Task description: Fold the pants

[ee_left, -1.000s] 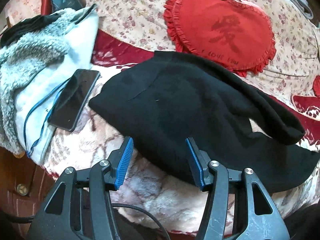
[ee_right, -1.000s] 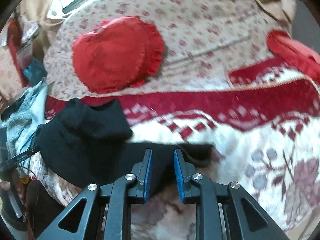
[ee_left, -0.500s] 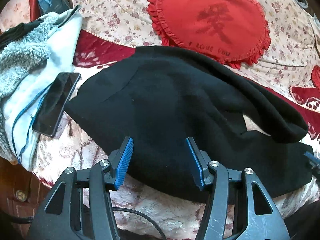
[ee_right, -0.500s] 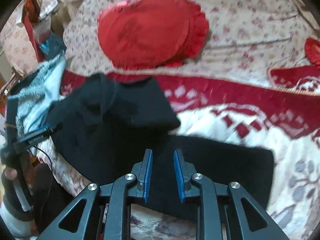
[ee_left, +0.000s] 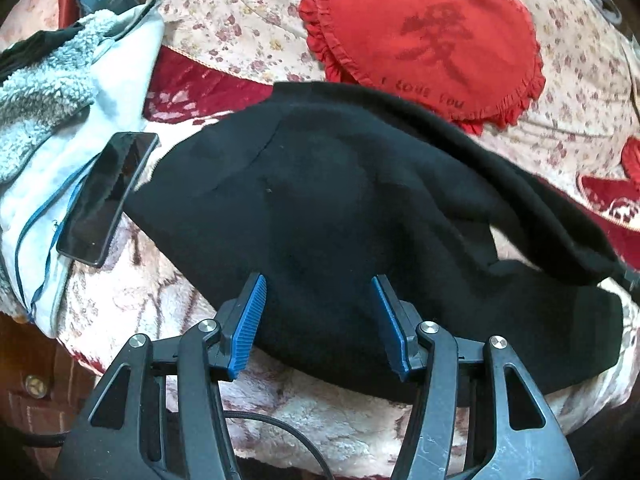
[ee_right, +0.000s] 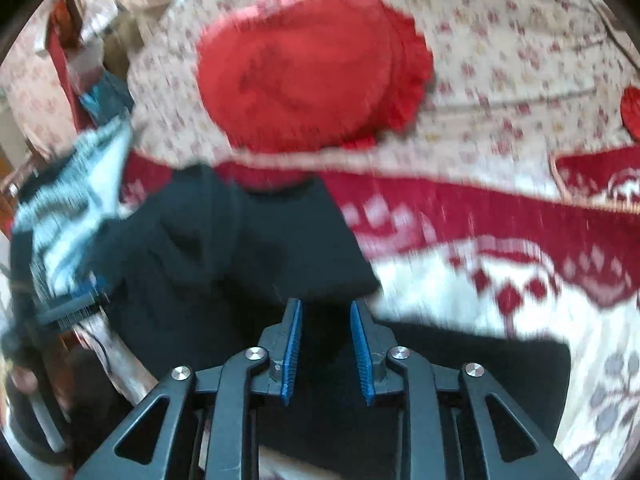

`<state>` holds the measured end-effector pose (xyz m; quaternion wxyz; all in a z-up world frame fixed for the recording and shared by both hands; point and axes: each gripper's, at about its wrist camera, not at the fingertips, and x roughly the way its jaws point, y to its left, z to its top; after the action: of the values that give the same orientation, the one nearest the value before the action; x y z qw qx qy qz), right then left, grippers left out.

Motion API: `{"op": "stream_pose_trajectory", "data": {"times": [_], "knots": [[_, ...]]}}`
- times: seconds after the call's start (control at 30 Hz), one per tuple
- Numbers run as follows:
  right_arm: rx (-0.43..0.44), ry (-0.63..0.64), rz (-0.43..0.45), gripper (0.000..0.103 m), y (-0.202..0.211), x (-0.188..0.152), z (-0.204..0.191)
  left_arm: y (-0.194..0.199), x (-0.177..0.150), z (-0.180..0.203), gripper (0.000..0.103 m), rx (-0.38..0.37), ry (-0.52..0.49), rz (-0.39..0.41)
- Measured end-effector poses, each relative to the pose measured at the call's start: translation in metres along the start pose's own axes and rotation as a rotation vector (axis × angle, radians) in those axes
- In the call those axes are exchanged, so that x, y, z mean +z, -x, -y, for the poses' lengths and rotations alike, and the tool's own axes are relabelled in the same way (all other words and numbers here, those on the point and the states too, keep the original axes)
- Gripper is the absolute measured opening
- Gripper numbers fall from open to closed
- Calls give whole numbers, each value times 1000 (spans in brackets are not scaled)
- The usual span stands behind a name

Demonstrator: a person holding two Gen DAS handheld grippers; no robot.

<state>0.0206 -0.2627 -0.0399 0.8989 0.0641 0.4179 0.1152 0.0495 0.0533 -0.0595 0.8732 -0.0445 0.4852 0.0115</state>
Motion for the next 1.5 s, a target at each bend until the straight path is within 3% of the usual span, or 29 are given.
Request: {"op": "stream_pose_trajectory", "data": {"times": [0.17, 0.3, 0.37, 0.43, 0.53, 0.67, 0.83, 0.9, 0.97, 1.07, 1.17, 1.3, 1.43, 1.5], "knots": [[38, 69, 17, 30, -11, 36, -32, 0, 8, -5, 54, 23, 10, 12], [40, 163, -106, 30, -55, 47, -54, -4, 12, -10, 54, 34, 17, 5], [45, 179, -151, 12, -70, 45, -52, -4, 13, -14, 54, 43, 19, 9], [42, 186, -126, 6, -71, 48, -46, -4, 15, -21, 54, 57, 23, 16], [-15, 134, -53, 5, -61, 69, -23, -5, 21, -37, 54, 82, 59, 24], [-161, 110, 12, 5, -66, 102, 8, -14, 23, -58, 54, 116, 114, 8], [-289, 61, -18, 5, -112, 125, 48, -28, 15, -71, 55, 105, 150, -40], [-332, 33, -76, 5, -132, 124, 63, -26, 15, -73, 59, 107, 157, -34], [-294, -23, -119, 6, -137, 122, 74, -24, 15, -74, 60, 100, 157, -33], [-263, -34, -56, 11, -112, 125, 65, -21, 17, -78, 60, 89, 162, -30], [-154, -20, 20, 22, -87, 134, 36, -18, 21, -82, 60, 93, 173, -10], [1, 101, 72, 29, -76, 149, -23, -14, 25, -92, 60, 116, 199, 16], [232, 243, -30, 32, -114, 155, -86, -20, 29, -102, 60, 123, 230, 6], [263, 269, -92, 32, -146, 154, -106, -25, 31, -105, 60, 127, 234, -13]]}}
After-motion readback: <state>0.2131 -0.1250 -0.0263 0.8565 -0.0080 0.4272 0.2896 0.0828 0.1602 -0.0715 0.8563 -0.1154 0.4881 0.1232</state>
